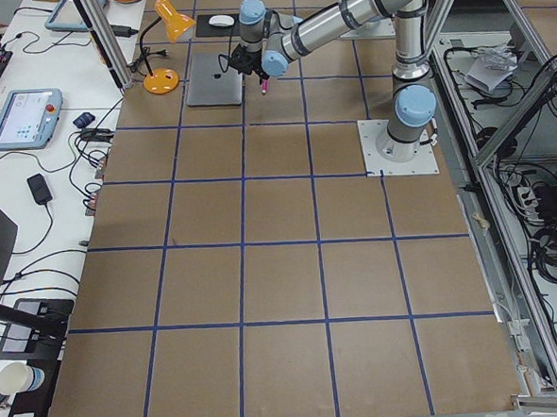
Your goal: Place pen and mouse around notebook
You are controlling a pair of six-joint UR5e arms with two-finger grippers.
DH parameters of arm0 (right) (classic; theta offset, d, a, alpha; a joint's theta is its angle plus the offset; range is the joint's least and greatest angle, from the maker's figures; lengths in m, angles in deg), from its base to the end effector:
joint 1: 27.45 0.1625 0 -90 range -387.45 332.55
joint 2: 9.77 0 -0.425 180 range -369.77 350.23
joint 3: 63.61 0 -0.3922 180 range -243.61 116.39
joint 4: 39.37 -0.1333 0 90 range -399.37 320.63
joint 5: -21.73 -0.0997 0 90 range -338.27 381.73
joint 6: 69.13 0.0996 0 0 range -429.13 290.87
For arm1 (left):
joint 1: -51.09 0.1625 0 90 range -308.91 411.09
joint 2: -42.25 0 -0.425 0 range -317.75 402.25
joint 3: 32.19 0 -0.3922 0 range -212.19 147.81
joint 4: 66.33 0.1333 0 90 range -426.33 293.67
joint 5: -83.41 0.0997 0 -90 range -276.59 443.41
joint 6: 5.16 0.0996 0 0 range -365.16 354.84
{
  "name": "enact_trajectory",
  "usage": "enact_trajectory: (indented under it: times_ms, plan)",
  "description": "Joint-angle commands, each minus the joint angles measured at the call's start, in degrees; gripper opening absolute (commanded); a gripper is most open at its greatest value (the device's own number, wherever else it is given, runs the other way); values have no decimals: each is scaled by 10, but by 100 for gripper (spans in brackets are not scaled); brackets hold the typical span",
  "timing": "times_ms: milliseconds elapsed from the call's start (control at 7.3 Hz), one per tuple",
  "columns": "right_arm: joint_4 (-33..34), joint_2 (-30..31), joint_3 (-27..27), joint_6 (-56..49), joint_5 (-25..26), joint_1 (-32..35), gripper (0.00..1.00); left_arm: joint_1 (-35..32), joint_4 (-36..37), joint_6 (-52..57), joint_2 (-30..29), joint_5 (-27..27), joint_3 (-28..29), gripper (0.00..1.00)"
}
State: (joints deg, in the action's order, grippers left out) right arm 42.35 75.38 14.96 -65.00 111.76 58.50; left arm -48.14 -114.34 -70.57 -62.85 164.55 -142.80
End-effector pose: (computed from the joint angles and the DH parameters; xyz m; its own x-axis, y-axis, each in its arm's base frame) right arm 0.0960 -0.5304 0.5284 -0.9898 0.1422 0.0027 0.1423 0.9894 0.0296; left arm -0.2332 -0.5082 0.2570 -0.5497 -0.8193 0.1632 -0.8180 0.5675 0.0937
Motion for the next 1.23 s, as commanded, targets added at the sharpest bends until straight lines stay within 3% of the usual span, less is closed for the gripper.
enact_trajectory:
  times_ms: [0,274,411,548,822,1096]
  plan:
    - [91,-37,-4,82,-12,77,100,87,-123,221,73,-2,8,100]
    - [115,-43,4,57,-10,73,100,147,-255,451,111,2,77,100]
    - [115,-44,4,-5,-10,68,100,155,-349,513,120,26,127,100]
    - [115,-44,5,-15,-10,67,100,149,-415,566,126,83,172,100]
    - [115,-38,5,-14,-10,57,100,135,-481,596,120,84,244,100]
    - [115,-35,5,-22,-11,42,100,106,-494,588,118,89,266,100]
